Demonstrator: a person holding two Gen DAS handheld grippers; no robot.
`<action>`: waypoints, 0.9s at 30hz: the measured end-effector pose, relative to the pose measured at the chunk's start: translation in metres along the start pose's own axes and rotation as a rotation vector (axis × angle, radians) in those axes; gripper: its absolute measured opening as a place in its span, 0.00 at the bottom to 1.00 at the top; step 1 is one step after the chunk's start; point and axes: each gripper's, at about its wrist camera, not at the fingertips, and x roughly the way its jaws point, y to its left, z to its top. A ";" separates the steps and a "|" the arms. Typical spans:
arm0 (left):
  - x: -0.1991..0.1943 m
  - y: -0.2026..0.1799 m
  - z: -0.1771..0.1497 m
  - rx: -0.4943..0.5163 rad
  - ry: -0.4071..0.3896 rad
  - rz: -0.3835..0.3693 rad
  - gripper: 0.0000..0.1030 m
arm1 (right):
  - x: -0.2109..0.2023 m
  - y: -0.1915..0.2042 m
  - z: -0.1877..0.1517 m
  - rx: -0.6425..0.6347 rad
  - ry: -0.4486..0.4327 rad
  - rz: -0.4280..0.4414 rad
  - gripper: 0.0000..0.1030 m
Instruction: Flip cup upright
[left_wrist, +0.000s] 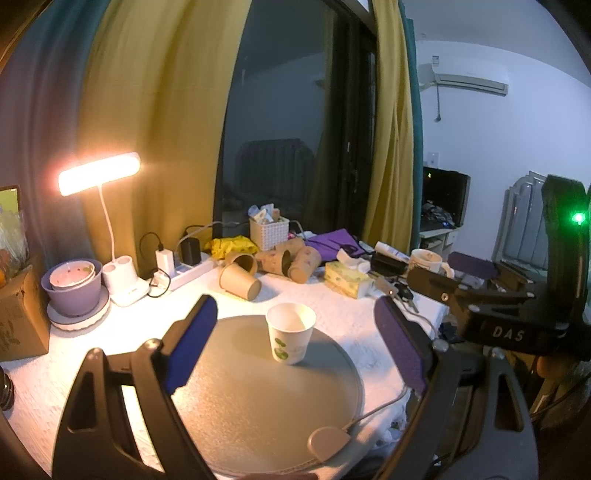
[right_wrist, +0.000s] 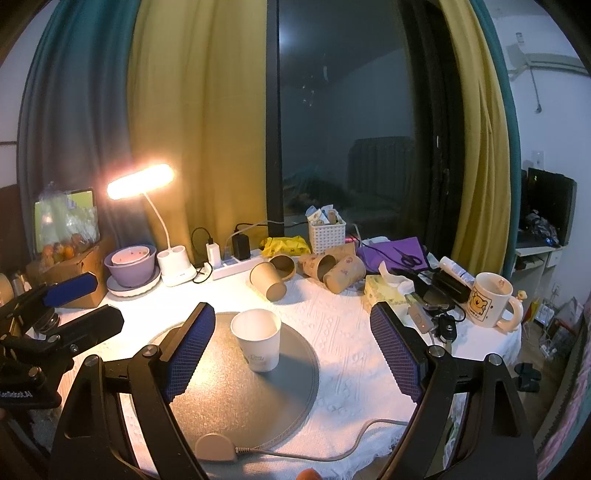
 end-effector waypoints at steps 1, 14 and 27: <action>0.000 0.000 0.001 -0.001 0.000 0.001 0.85 | 0.000 0.000 0.000 0.000 0.000 0.001 0.86; 0.004 -0.006 -0.001 -0.009 0.011 0.000 0.85 | 0.004 -0.001 0.000 0.000 0.013 0.001 0.86; 0.005 -0.009 0.000 -0.003 0.003 -0.011 0.85 | 0.005 -0.001 0.000 -0.001 0.016 -0.001 0.86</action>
